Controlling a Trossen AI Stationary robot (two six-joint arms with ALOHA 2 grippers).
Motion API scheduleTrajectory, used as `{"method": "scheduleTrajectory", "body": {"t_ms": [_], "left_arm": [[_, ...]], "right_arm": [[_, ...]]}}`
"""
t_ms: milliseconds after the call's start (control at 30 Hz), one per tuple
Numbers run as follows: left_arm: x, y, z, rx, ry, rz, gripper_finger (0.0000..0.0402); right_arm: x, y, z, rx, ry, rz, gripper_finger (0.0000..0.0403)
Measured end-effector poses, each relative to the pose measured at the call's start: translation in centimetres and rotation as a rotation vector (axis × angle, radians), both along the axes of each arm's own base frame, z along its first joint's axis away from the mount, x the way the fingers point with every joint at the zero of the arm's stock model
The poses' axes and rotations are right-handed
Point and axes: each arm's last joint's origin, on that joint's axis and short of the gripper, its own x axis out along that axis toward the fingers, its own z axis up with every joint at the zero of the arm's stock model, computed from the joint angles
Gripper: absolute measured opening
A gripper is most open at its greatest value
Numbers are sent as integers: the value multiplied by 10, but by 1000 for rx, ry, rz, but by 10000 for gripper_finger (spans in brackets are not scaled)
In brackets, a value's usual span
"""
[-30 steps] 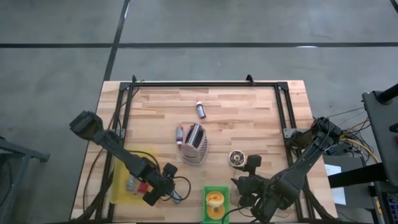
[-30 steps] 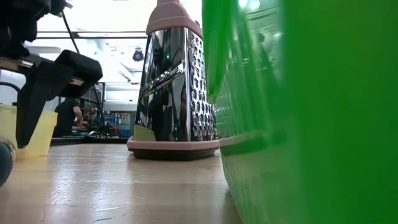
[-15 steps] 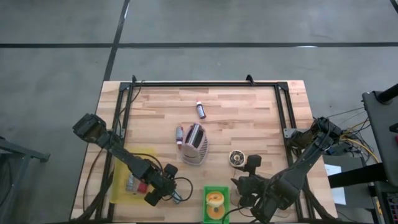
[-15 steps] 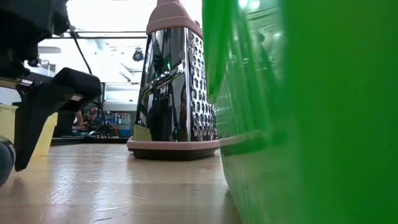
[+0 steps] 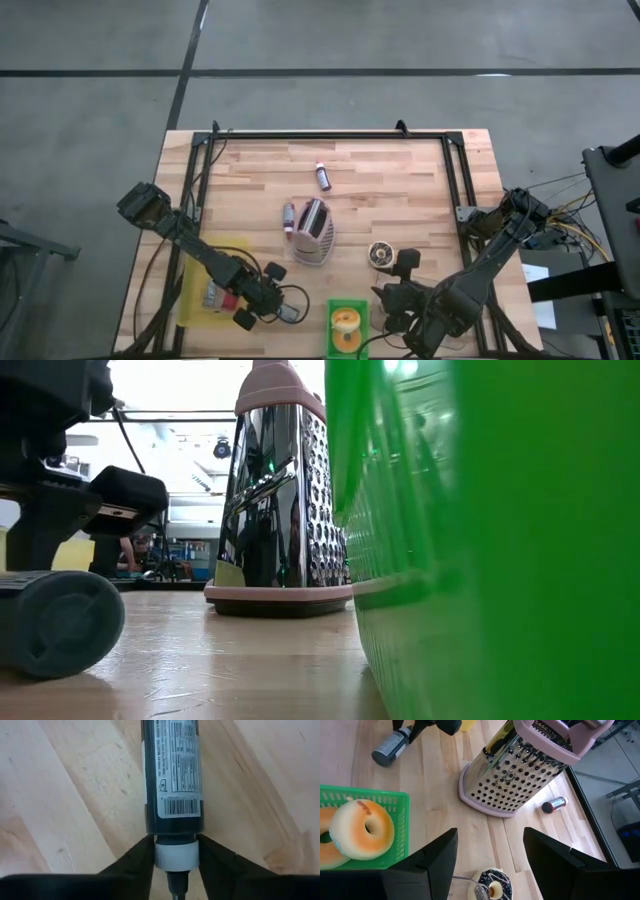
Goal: Pick & Place Food Item
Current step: Put the black food coloring bottle into the transparent bin
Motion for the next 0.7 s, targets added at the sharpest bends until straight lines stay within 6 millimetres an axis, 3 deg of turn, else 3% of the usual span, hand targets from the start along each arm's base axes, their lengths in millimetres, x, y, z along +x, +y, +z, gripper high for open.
{"method": "scheduleTrajectory", "body": {"t_ms": [67,400,700], "left_arm": [[0,0,0,3,-3,-9,109],[0,0,3,27,22,-10,109],[9,-2,37,181,50,25,109]], "right_arm": [[0,0,0,0,0,0,224],[0,0,0,1,-1,0,224],[0,0,0,4,-2,0,224]]}}
